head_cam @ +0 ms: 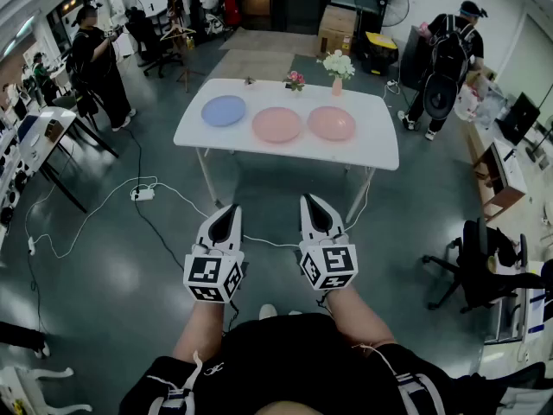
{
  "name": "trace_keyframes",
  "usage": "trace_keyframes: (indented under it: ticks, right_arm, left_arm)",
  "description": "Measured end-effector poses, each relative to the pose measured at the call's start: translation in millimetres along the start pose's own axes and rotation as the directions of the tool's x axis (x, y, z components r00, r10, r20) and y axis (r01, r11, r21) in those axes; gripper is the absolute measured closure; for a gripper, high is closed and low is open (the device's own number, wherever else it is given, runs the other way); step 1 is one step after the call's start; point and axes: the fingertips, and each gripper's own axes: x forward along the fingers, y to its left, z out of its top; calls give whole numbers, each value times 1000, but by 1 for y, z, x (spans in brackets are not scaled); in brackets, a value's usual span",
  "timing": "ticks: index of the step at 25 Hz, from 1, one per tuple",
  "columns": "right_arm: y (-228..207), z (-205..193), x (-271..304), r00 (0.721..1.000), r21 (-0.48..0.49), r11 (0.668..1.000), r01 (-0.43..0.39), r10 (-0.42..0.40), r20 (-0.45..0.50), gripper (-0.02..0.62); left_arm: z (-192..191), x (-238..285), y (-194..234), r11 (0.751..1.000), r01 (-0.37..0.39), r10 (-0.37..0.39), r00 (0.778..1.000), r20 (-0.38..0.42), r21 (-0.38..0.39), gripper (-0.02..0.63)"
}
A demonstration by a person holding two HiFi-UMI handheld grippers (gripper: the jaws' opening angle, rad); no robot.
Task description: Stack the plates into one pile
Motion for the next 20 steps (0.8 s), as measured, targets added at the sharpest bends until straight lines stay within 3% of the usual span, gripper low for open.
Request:
trace_keyframes:
  ticks: [10,20]
  right_arm:
    - [0,-1,17,1000,10,1000,14,-14,8,578]
    - [2,-20,75,999,30,998,48,-48,-1,578]
  left_arm:
    - [-5,9,15,1000,-11,11,1000,-16,-5,594]
    - [-13,46,71,1000,4,-4,1000,-12,-24,594]
